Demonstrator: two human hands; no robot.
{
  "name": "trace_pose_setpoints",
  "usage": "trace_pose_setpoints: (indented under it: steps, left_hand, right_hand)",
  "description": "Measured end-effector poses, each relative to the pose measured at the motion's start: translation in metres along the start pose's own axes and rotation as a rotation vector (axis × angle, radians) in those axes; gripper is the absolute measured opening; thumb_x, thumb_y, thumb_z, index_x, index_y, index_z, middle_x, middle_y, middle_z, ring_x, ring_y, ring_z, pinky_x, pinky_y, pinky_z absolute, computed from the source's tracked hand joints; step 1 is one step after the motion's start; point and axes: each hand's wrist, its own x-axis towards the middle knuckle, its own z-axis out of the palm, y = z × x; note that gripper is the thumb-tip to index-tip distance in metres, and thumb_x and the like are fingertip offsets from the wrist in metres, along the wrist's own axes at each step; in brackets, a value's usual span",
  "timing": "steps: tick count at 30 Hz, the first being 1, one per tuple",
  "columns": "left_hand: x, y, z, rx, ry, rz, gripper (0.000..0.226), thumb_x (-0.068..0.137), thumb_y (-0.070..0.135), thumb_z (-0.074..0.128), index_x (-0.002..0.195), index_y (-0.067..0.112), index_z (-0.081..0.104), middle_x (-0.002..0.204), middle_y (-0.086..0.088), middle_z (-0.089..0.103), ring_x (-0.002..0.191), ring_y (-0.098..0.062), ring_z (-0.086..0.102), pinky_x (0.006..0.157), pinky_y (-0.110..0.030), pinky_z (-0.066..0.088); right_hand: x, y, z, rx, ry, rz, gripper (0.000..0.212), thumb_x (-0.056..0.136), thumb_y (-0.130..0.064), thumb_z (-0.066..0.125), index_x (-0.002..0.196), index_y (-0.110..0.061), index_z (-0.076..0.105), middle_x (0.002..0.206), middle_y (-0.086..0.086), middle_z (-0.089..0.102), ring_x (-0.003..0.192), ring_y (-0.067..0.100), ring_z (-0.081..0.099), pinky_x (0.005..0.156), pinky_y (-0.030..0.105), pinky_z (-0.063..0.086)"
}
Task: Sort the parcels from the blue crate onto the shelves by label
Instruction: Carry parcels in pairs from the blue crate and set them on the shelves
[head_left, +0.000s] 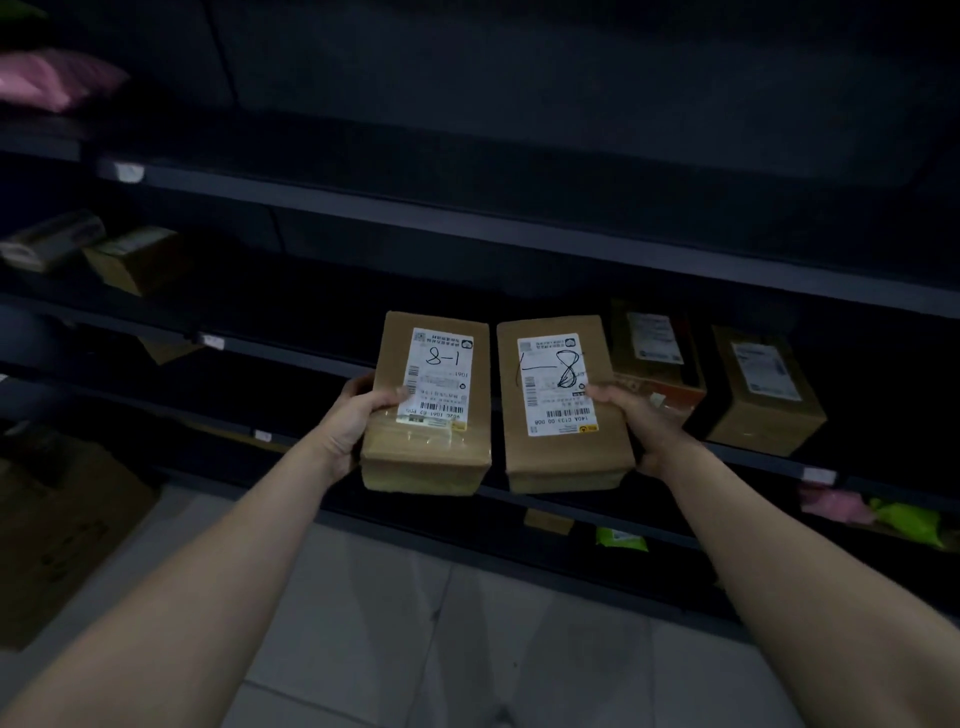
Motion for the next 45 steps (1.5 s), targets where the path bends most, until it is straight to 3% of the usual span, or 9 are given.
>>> trace_pose_setpoints:
  steps: [4, 12, 17, 20, 25, 30, 35, 40, 45]
  left_hand:
    - [0.011, -0.002, -0.020, -0.024, 0.043, 0.007, 0.079, 0.058, 0.025, 0.082, 0.128, 0.019, 0.046, 0.101, -0.010, 0.072, 0.088, -0.028, 0.071, 0.069, -0.036, 0.056]
    - [0.024, -0.010, -0.084, -0.015, 0.094, -0.016, 0.072, 0.059, 0.029, 0.081, 0.121, 0.024, 0.047, 0.103, -0.011, 0.070, 0.089, -0.028, 0.069, 0.067, -0.036, 0.055]
    - [0.033, -0.014, -0.162, -0.021, 0.101, -0.070, 0.074, 0.057, 0.028, 0.084, 0.120, 0.025, 0.045, 0.103, -0.010, 0.070, 0.091, -0.028, 0.069, 0.069, -0.037, 0.055]
    - [0.039, -0.010, -0.229, 0.003, 0.101, -0.108, 0.080, 0.053, 0.029, 0.082, 0.122, 0.023, 0.042, 0.106, -0.012, 0.068, 0.092, -0.030, 0.068, 0.070, -0.037, 0.056]
    - [0.056, 0.000, -0.332, 0.052, 0.119, -0.157, 0.076, 0.068, 0.024, 0.080, 0.131, 0.016, 0.037, 0.110, -0.014, 0.065, 0.095, -0.031, 0.066, 0.077, -0.042, 0.056]
    - [0.073, 0.006, -0.387, 0.076, 0.108, -0.191, 0.088, 0.060, 0.026, 0.083, 0.133, 0.016, 0.036, 0.109, -0.016, 0.066, 0.097, -0.033, 0.066, 0.086, -0.049, 0.054]
    - [0.096, 0.002, -0.406, 0.089, 0.077, -0.232, 0.090, 0.052, 0.029, 0.082, 0.132, 0.010, 0.045, 0.109, -0.019, 0.068, 0.096, -0.036, 0.067, 0.085, -0.050, 0.055]
    - [0.125, -0.009, -0.413, 0.085, 0.081, -0.222, 0.081, 0.051, 0.026, 0.082, 0.124, 0.015, 0.048, 0.102, -0.014, 0.069, 0.088, -0.029, 0.069, 0.068, -0.036, 0.055]
    - [0.157, -0.034, -0.424, 0.046, 0.063, -0.296, 0.067, 0.073, 0.018, 0.079, 0.127, 0.018, 0.040, 0.110, -0.012, 0.064, 0.097, -0.029, 0.065, 0.076, -0.041, 0.055]
  right_hand:
    - [0.023, -0.003, 0.019, -0.061, -0.047, -0.001, 0.053, 0.077, -0.039, 0.071, 0.126, -0.023, 0.059, 0.118, 0.011, 0.069, 0.111, 0.032, 0.062, 0.097, 0.050, 0.049]
    - [0.049, -0.008, 0.078, -0.153, -0.137, 0.020, 0.055, 0.072, -0.039, 0.073, 0.122, -0.020, 0.061, 0.110, 0.008, 0.073, 0.102, 0.028, 0.068, 0.084, 0.039, 0.053]
    - [0.065, 0.004, 0.147, -0.145, -0.166, 0.064, 0.049, 0.074, -0.038, 0.070, 0.120, -0.022, 0.061, 0.107, 0.006, 0.074, 0.092, 0.022, 0.072, 0.064, 0.029, 0.058]
    - [0.074, 0.024, 0.203, -0.131, -0.159, 0.106, 0.050, 0.074, -0.040, 0.071, 0.120, -0.023, 0.063, 0.110, 0.005, 0.073, 0.095, 0.022, 0.072, 0.068, 0.030, 0.057]
    - [0.094, 0.058, 0.299, -0.105, -0.123, 0.158, 0.047, 0.079, -0.034, 0.071, 0.122, -0.019, 0.060, 0.102, 0.005, 0.075, 0.088, 0.020, 0.073, 0.067, 0.029, 0.057]
    - [0.114, 0.083, 0.353, -0.119, -0.077, 0.228, 0.049, 0.081, -0.036, 0.070, 0.126, -0.022, 0.056, 0.109, 0.007, 0.073, 0.102, 0.026, 0.068, 0.086, 0.042, 0.054]
    - [0.132, 0.095, 0.371, -0.064, -0.136, 0.282, 0.054, 0.076, -0.036, 0.074, 0.126, -0.021, 0.058, 0.109, 0.005, 0.074, 0.097, 0.022, 0.071, 0.073, 0.034, 0.058]
    - [0.163, 0.108, 0.375, -0.122, -0.129, 0.329, 0.064, 0.069, -0.048, 0.077, 0.127, -0.026, 0.060, 0.120, 0.007, 0.069, 0.113, 0.030, 0.062, 0.101, 0.058, 0.043]
    - [0.186, 0.127, 0.378, -0.053, -0.078, 0.342, 0.063, 0.070, -0.043, 0.077, 0.127, -0.023, 0.060, 0.118, 0.009, 0.070, 0.111, 0.031, 0.064, 0.099, 0.059, 0.045]
